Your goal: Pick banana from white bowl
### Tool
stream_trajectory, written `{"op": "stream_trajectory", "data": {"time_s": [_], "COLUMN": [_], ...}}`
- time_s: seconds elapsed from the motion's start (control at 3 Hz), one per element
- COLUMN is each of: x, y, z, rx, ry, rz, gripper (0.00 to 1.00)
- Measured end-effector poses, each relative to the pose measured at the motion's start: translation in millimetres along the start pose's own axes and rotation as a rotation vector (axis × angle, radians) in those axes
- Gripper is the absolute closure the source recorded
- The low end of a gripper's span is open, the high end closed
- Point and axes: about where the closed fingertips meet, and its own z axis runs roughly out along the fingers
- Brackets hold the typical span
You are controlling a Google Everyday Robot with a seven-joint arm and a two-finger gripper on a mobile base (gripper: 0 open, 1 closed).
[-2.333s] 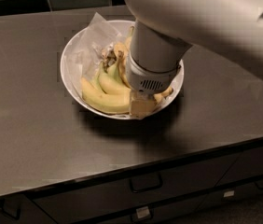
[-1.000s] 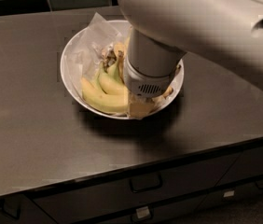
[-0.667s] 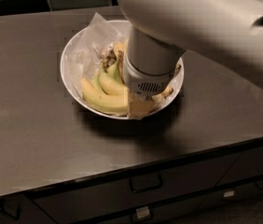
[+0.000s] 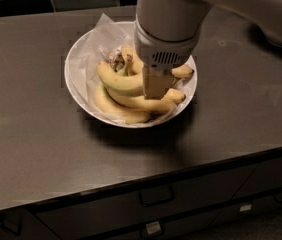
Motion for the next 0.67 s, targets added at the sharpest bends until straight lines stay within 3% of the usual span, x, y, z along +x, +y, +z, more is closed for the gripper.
{"op": "stream_trajectory", "data": {"time_s": [0.33, 0.67], "x": [9.8, 14.5], "y": [-20.2, -38.8], "z": [-19.1, -42.5], "rx": [0.048, 0.089], "ry": [0.034, -0.02], "rz": [0.0, -0.012], "gripper": [1.0, 1.0]}}
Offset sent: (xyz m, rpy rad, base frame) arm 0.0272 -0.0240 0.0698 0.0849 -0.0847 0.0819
